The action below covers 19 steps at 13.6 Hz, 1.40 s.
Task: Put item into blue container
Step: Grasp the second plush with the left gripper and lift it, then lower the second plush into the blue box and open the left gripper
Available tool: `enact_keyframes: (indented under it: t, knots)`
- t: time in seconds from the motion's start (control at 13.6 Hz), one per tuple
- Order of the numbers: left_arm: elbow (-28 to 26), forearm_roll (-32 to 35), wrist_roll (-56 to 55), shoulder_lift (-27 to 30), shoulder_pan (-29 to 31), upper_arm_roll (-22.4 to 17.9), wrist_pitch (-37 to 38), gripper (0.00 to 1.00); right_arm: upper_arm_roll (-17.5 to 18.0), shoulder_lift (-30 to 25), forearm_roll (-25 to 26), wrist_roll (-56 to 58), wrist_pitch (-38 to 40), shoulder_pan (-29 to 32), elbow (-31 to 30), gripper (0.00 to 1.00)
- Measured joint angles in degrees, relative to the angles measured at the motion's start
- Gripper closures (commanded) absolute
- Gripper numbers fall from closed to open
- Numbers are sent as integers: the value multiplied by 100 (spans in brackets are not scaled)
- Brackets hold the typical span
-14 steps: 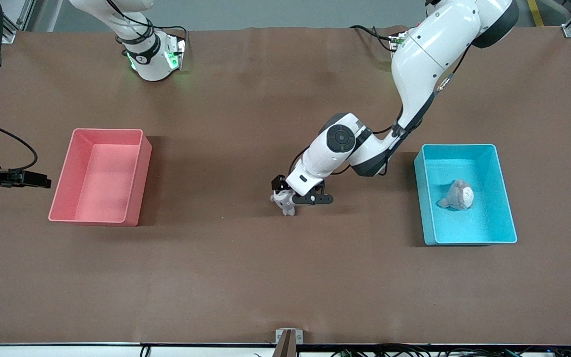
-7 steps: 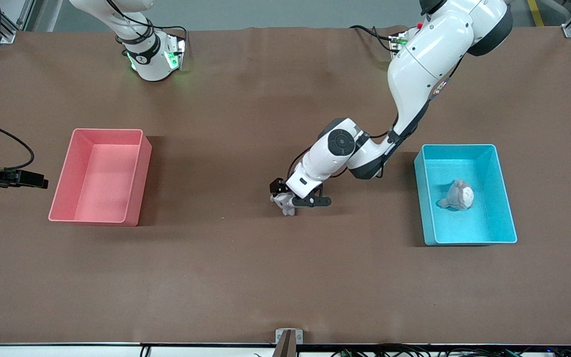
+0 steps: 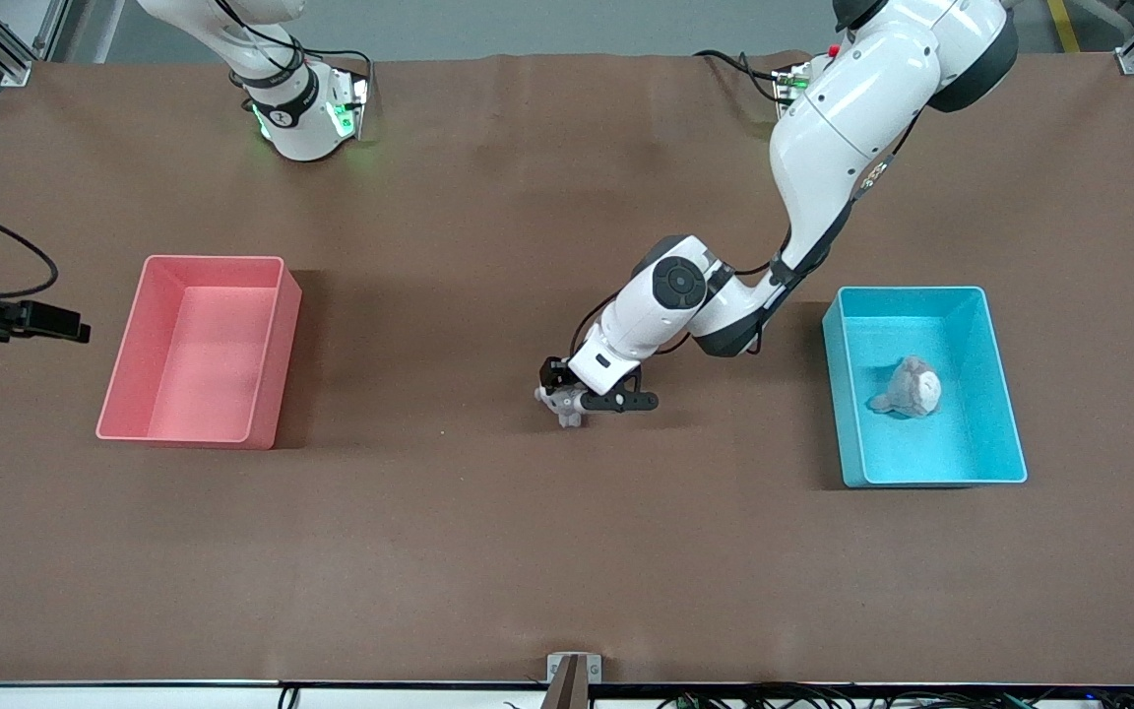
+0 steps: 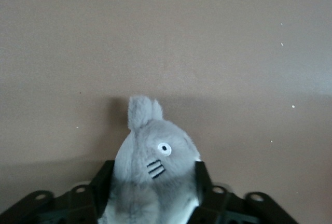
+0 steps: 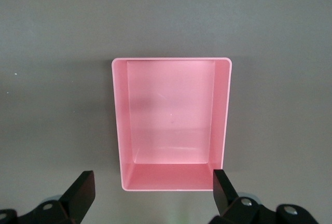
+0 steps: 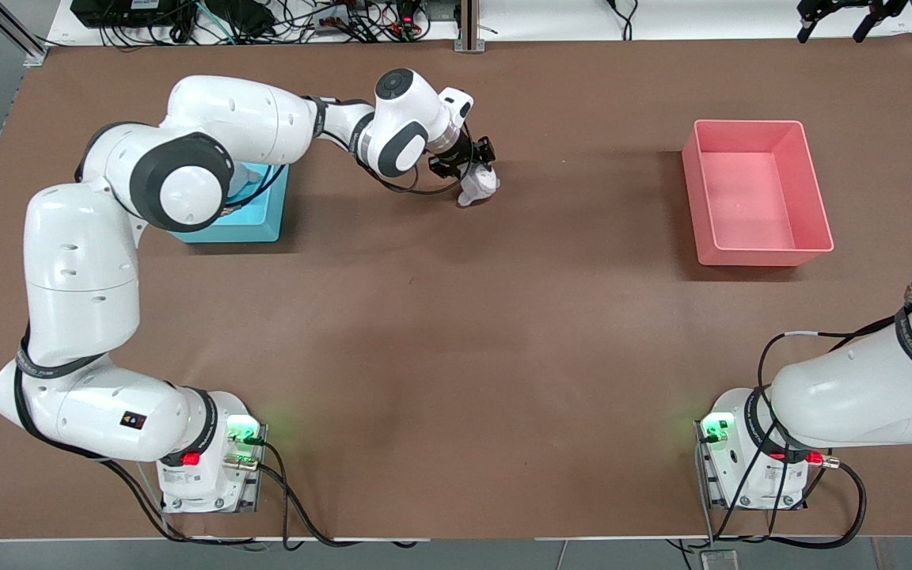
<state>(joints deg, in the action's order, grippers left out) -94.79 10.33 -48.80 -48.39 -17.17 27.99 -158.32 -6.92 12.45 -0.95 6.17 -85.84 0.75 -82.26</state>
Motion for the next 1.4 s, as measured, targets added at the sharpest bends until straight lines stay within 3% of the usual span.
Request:
enact_keyframes:
  t: [0.22,0.66,0.81,1.11,1.4]
  knots:
    - [3,0,-6,0,0,-3,-1,71,21,-585,0,0,-74,-21,-492,0]
    - [30,0,-27,24,21,-17,36,77,65,-1371,84,1,-125,-70,-1037,0]
    - [52,3,-27,186,99,-24,403,77,57,-1497,163,1,-142,-67,-1139,0]
    - [-55,26,-26,1104,511,-21,1381,77,41,-1622,230,2,-174,-62,-1174,0]
    - [-728,40,289,2302,1292,92,2467,77,52,-1645,230,8,-219,-64,-1195,0]
